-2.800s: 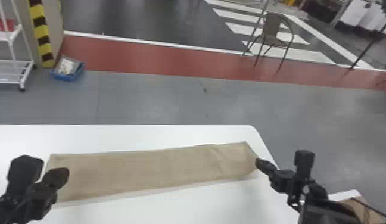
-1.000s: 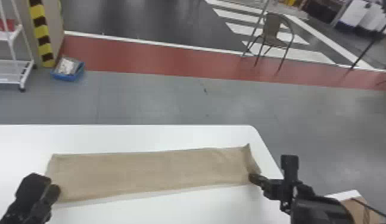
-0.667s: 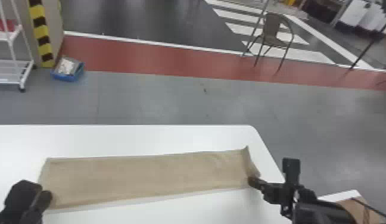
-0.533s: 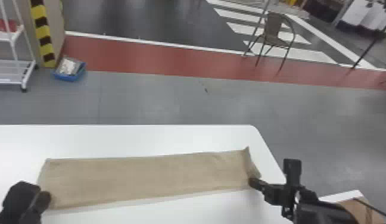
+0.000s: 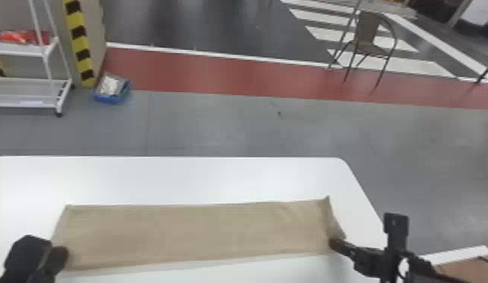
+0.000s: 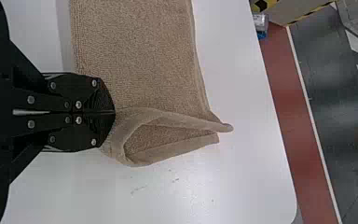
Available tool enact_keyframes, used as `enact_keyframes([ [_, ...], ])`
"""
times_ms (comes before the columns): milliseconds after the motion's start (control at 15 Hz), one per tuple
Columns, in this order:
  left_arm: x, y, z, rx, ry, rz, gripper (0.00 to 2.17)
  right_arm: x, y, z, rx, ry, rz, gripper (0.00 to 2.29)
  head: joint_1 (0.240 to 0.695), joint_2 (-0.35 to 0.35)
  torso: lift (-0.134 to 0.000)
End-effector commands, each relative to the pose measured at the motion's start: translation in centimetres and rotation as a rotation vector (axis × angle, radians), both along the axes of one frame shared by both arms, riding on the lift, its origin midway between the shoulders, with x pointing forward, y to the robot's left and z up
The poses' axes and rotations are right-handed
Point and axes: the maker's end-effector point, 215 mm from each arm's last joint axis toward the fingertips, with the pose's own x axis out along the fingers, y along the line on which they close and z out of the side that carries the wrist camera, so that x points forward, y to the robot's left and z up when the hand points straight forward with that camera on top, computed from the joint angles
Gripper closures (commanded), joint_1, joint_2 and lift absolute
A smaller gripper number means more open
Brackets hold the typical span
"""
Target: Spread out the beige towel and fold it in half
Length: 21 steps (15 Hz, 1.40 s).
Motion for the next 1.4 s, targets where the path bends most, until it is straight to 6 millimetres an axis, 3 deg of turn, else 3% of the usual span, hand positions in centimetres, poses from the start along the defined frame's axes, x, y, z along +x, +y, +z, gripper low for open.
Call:
enact_keyframes([
  [0,-0.4,1.5,0.2,0.006,-0.001,0.018,1.82,-1.2,-0.2,-0.1,0.008,0.001,-0.015,1.72,0.695,-0.252,0.0],
  [400,-2.3,2.1,-0.4,0.011,0.031,0.034,1.82,-2.0,-0.8,0.0,0.015,0.0,-0.024,1.72,0.695,-0.246,0.0],
  [600,-2.2,2.2,0.9,0.005,0.006,0.04,1.79,-2.2,-0.1,0.9,0.046,-0.016,-0.021,1.72,0.695,-0.245,0.0],
  [800,-1.0,2.2,3.7,-0.042,-0.048,0.058,1.12,-2.3,0.9,3.6,0.094,-0.04,-0.043,1.71,0.695,-0.232,0.0],
  [867,-0.7,1.6,4.7,-0.079,-0.062,0.05,0.73,-2.2,0.9,4.6,0.095,-0.047,-0.05,1.7,0.695,-0.227,0.0],
  [933,-0.4,1.0,5.8,-0.108,-0.077,0.042,0.41,-2.3,0.2,5.4,0.095,-0.055,-0.066,1.43,0.695,-0.224,0.0],
  [1067,-0.1,1.1,6.5,-0.137,-0.082,0.05,0.13,-2.4,-0.7,6.2,0.086,-0.064,-0.083,0.91,0.695,-0.234,0.0],
  [1200,0.8,1.3,6.9,-0.15,-0.07,0.057,0.12,-1.0,-1.8,7.8,0.079,-0.101,-0.101,0.13,0.695,-0.25,0.0],
  [1333,2.4,1.6,6.7,-0.166,-0.022,0.072,0.12,0.9,-3.6,8.7,0.057,-0.142,-0.094,0.01,0.695,-0.254,0.0],
])
